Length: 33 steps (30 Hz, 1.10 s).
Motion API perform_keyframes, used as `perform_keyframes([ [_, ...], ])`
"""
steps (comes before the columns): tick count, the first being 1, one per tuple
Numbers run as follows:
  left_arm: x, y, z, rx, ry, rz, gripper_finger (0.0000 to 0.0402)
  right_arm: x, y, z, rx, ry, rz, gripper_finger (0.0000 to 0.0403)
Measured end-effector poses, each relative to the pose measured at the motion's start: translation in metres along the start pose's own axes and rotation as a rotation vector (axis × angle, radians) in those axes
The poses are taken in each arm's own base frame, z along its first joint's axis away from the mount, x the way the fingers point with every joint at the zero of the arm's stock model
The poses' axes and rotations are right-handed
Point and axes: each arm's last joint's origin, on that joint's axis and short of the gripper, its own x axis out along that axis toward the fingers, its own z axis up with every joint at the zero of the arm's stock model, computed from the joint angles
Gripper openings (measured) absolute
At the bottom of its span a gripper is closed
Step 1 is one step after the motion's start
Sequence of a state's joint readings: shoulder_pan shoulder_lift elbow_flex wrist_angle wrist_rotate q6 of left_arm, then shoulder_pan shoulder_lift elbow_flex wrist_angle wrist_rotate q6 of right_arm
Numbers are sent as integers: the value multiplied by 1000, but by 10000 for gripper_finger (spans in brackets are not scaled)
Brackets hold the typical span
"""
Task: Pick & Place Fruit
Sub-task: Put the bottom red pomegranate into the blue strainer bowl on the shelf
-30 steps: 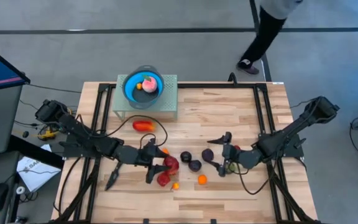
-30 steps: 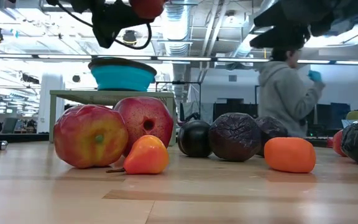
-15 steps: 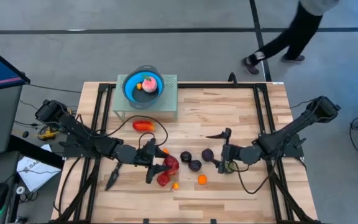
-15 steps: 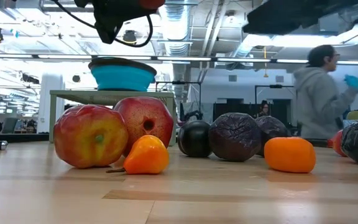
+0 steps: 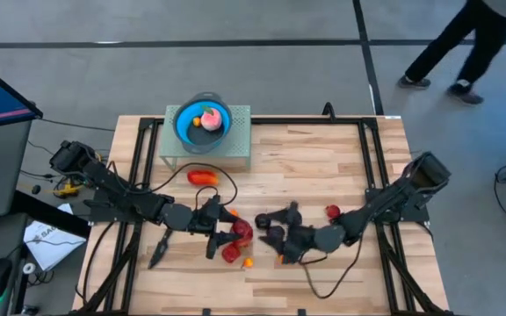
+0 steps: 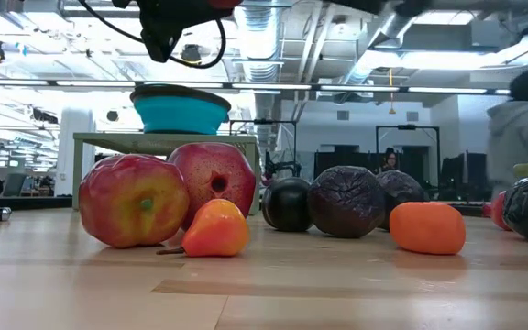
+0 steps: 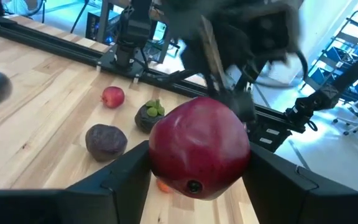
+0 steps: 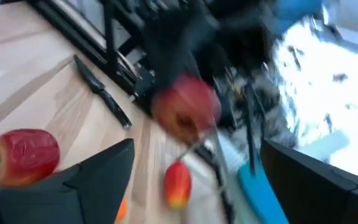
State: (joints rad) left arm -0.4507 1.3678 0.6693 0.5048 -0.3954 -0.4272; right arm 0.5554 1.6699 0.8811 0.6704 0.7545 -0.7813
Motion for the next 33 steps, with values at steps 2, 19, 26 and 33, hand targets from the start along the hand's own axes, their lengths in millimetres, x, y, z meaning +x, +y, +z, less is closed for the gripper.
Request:
perform_keyframes([
  [2,1,1,1,-4,-2,5,227,10,5,10,-101,-14,24,328],
  [19,2,2,3,-12,-7,-19,224,45,2,17,-403,89,-16,295],
  [26,2,2,2,-10,-1,-18,229,47,2,15,-403,61,17,294],
  [33,2,2,3,-11,-4,-19,227,48,2,14,-402,44,33,272],
])
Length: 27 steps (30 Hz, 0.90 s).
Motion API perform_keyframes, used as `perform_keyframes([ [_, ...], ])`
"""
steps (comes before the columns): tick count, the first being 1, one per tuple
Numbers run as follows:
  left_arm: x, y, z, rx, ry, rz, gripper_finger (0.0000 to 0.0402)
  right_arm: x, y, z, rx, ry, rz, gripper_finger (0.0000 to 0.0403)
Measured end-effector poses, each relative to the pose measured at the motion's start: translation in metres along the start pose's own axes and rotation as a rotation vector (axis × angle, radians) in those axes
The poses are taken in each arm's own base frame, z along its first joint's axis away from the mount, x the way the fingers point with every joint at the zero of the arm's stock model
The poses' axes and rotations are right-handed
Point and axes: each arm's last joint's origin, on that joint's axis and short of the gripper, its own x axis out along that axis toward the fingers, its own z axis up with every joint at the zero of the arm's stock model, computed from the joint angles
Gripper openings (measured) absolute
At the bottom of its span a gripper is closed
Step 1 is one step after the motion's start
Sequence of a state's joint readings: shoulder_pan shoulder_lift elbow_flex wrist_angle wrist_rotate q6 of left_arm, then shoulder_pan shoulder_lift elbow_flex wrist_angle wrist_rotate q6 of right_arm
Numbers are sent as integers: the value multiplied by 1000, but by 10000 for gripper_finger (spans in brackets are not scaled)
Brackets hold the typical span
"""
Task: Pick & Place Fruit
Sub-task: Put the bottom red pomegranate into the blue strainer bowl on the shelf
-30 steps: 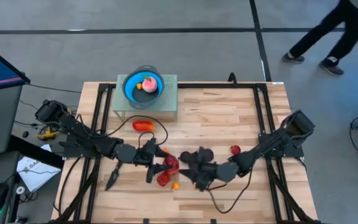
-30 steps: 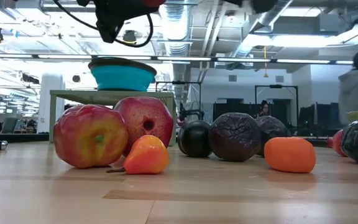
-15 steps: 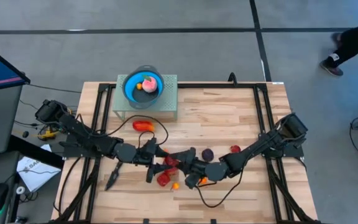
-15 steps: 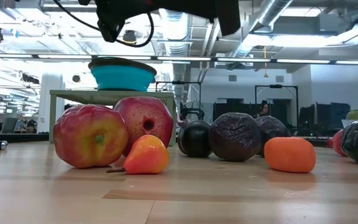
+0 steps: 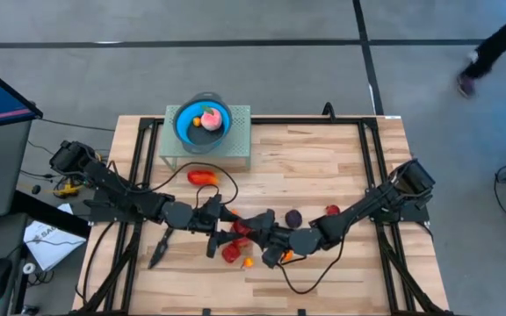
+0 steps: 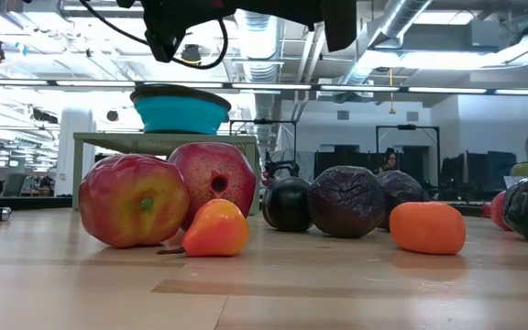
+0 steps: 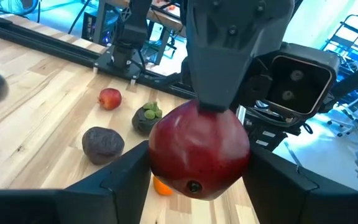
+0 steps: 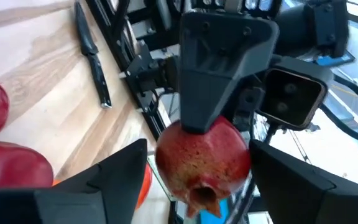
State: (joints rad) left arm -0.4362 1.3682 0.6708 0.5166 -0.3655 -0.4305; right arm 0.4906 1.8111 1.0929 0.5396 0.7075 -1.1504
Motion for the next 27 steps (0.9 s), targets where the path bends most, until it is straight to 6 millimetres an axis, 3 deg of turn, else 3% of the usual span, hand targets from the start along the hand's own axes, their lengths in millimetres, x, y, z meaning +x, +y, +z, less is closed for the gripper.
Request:
perform_keyframes([
  [10,1,3,1,-1,-2,1,250,4,0,-4,45,-24,28,175],
  [14,4,9,3,53,23,-38,282,3,6,-6,91,20,96,182],
  [19,6,16,4,243,46,-57,324,3,12,-13,198,177,291,192],
  [23,4,12,2,480,45,-52,336,0,11,-31,361,303,524,184],
  [27,-1,2,-6,645,47,71,332,1,-2,-58,631,368,665,192],
])
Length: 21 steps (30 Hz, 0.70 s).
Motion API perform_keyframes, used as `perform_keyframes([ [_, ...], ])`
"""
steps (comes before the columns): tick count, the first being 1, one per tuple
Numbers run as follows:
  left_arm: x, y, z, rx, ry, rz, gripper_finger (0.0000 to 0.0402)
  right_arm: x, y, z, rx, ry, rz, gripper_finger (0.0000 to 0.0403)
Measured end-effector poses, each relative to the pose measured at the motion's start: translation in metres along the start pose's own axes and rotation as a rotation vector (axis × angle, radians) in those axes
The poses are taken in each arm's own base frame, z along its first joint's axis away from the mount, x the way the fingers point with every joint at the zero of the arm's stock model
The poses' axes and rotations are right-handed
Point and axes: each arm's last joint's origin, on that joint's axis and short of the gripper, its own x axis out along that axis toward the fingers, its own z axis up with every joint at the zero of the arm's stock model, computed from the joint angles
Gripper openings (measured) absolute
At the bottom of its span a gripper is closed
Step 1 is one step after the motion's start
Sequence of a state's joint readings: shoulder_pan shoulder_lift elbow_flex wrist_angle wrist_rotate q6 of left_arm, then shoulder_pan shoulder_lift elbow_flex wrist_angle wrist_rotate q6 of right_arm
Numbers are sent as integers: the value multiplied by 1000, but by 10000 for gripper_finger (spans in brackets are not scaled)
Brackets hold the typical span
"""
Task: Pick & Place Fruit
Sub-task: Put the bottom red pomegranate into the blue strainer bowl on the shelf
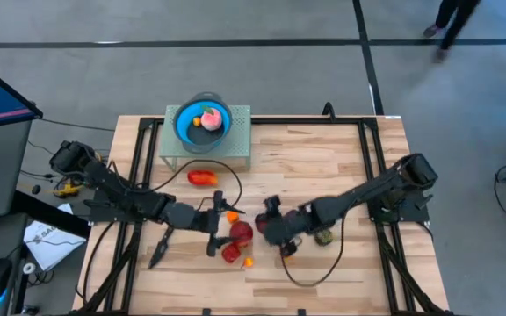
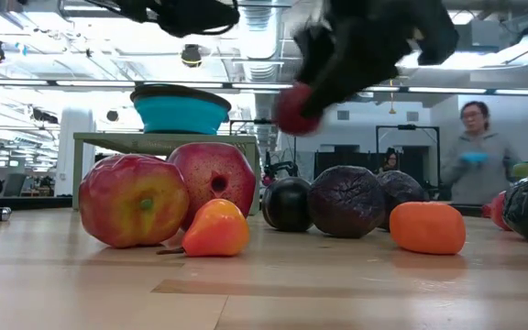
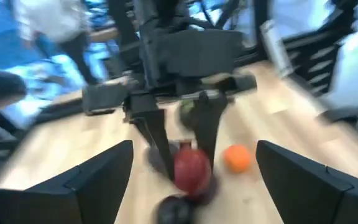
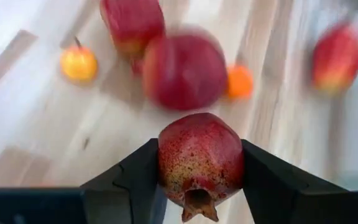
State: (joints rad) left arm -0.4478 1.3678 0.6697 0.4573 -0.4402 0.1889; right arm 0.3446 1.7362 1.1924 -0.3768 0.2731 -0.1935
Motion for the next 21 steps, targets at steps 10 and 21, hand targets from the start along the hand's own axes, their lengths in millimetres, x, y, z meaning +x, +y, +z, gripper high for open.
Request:
perform_keyframes([
  [10,-9,-28,-3,278,82,195,304,-6,-61,-8,437,-216,173,200],
  [21,39,-41,-2,418,188,363,338,-5,-83,-6,472,-322,210,207],
])
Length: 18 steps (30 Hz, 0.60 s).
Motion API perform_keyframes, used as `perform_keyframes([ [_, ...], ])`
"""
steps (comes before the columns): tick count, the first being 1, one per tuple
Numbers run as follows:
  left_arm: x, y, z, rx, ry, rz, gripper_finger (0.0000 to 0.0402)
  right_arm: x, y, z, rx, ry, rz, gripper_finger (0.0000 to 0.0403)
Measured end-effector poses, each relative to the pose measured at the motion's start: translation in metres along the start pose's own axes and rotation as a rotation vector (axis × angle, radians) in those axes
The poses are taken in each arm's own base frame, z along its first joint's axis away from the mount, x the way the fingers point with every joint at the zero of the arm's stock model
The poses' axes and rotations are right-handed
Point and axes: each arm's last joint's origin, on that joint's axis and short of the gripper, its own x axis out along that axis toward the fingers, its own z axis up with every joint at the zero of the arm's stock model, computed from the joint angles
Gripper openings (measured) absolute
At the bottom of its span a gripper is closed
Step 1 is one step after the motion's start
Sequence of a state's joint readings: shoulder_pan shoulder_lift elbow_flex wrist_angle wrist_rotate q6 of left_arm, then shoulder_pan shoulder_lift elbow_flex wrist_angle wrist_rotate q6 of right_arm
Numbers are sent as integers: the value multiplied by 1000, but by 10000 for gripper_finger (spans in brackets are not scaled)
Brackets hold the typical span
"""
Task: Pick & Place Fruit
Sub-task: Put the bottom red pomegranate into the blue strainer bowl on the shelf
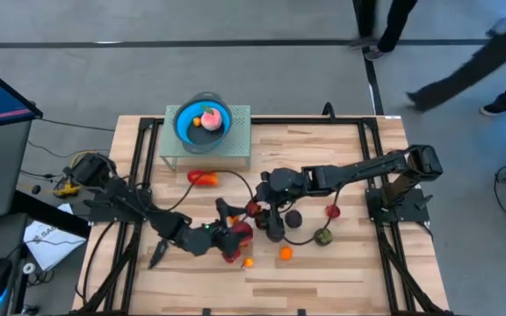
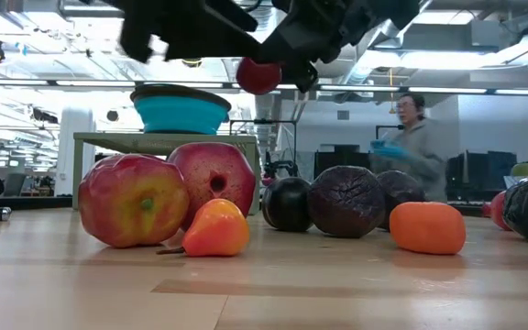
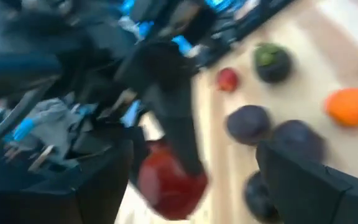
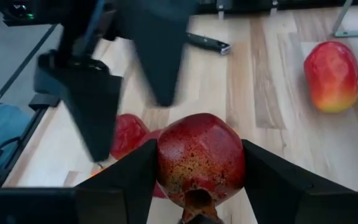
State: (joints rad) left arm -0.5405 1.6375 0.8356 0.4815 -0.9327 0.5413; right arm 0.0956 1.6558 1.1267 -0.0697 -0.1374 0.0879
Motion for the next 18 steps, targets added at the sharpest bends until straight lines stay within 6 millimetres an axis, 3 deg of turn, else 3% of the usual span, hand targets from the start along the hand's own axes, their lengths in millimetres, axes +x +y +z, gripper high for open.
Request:
perform_keyframes([
  [6,11,6,-4,-84,31,35,338,1,6,0,-15,-5,14,204],
  [18,17,9,-6,-92,9,-9,266,1,6,6,-27,-69,22,210],
])
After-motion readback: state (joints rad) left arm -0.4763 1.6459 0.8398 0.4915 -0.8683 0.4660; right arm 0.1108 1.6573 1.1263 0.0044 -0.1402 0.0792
